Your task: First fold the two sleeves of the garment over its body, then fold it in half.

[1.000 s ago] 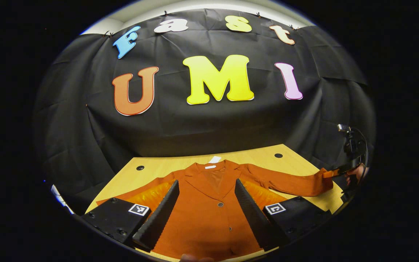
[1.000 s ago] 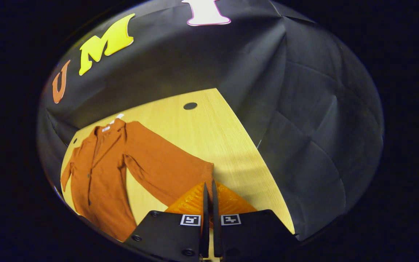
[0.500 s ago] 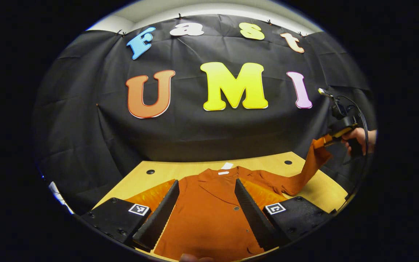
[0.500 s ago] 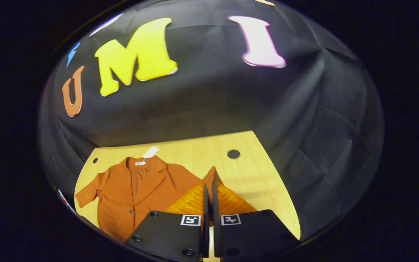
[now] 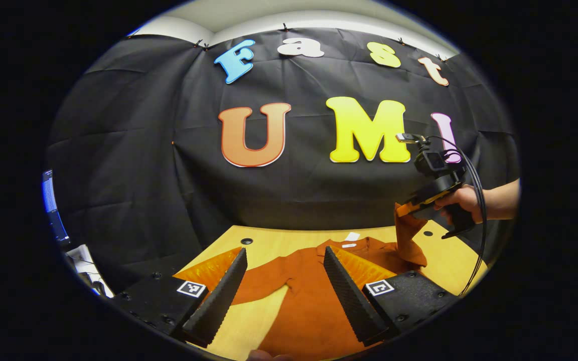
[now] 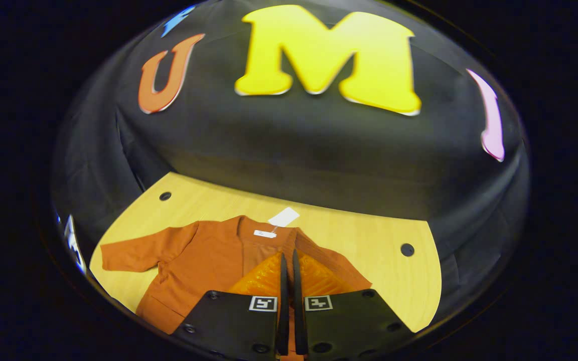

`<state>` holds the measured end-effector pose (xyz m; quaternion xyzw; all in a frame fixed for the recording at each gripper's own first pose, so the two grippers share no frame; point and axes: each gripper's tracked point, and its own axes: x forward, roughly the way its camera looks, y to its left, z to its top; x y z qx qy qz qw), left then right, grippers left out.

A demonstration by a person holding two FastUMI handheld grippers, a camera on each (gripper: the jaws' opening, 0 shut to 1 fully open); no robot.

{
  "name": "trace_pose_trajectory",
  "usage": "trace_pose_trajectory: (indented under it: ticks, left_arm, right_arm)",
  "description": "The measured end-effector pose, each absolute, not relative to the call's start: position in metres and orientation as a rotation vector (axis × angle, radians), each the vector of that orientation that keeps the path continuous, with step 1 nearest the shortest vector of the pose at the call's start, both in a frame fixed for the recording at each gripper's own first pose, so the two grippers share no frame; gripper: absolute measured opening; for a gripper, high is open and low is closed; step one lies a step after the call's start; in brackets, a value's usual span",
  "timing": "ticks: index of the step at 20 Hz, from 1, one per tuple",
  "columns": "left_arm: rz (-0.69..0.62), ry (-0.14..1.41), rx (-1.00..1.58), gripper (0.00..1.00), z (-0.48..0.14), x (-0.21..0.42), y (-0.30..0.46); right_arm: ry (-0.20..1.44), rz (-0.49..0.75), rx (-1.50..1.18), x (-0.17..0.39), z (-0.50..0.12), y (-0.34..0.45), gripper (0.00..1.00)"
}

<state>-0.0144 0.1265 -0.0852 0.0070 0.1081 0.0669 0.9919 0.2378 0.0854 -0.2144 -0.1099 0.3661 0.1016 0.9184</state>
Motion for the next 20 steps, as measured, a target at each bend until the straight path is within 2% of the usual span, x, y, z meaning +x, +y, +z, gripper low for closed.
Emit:
trace_pose_trajectory:
  ticks: [4,10,18,19,20]
  left_arm:
    - [0.186,0.229,0.012,0.99,-0.086,-0.023,0.167]
    - [0.256,0.291,0.005,0.99,-0.105,-0.044,0.215]
    - [0.300,0.366,-0.075,0.99,-0.130,-0.054,0.244]
    - [0.306,0.369,-0.069,1.00,-0.130,-0.056,0.248]
    - [0.309,0.377,-0.061,1.00,-0.132,-0.058,0.253]
  right_arm:
    - [0.820,0.287,-0.279,0.243,-0.269,0.157,0.05]
    - [0.895,0.319,-0.345,0.245,-0.331,0.212,0.06]
    - [0.991,0.308,-0.195,0.233,-0.398,0.270,0.06]
    - [0.992,0.319,-0.162,0.230,-0.400,0.275,0.10]
    - [0.990,0.331,-0.123,0.227,-0.398,0.283,0.25]
